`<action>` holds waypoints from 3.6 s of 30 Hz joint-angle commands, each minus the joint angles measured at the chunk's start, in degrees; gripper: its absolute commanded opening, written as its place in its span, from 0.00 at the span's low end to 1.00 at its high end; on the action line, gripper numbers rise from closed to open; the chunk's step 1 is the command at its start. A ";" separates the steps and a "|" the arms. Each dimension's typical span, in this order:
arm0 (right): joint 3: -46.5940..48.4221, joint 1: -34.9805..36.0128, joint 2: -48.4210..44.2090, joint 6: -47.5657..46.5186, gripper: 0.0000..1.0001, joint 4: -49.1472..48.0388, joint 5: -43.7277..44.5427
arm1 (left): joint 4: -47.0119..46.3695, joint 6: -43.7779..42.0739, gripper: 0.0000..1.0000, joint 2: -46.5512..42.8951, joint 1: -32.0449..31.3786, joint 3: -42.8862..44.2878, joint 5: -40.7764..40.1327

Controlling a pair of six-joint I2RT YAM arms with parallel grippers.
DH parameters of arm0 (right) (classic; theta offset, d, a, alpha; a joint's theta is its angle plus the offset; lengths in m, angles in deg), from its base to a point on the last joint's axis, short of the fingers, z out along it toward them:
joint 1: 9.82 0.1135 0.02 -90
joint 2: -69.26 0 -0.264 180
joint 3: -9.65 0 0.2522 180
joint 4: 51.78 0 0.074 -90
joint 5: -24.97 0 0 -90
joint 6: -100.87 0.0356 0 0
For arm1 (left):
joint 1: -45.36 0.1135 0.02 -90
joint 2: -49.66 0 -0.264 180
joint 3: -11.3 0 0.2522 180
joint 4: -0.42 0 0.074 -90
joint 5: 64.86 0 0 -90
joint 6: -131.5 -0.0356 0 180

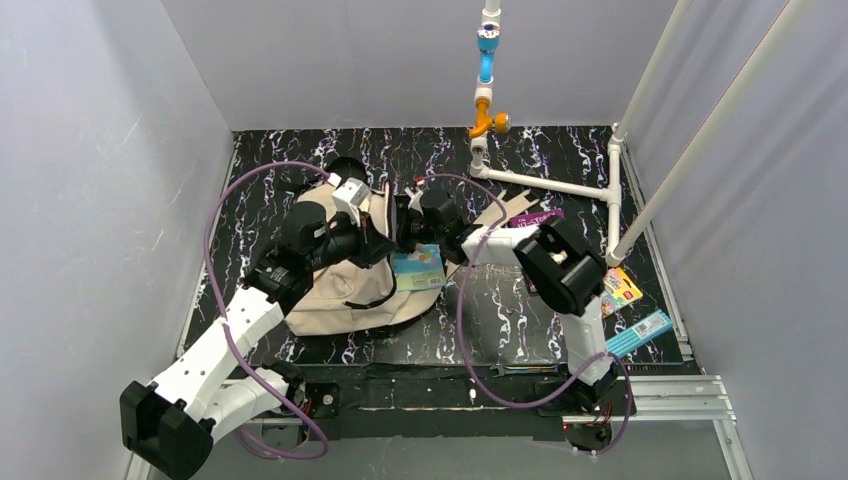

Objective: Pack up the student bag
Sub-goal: Place the book in the student bag.

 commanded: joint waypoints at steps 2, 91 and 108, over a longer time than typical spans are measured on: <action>5.89 -0.76 9.42 13.68 0.04 -15.04 1.02 | -3.96 -2.20 0.00 0.81 -0.19 3.96 6.61; -16.32 -3.24 -17.60 -0.17 0.01 -23.77 -18.99 | -3.44 -7.89 0.00 -10.56 -0.16 -2.97 0.36; -8.31 1.88 4.64 -6.30 0.06 -15.66 -4.88 | -6.09 -6.58 0.00 -7.08 -0.18 -3.21 -0.89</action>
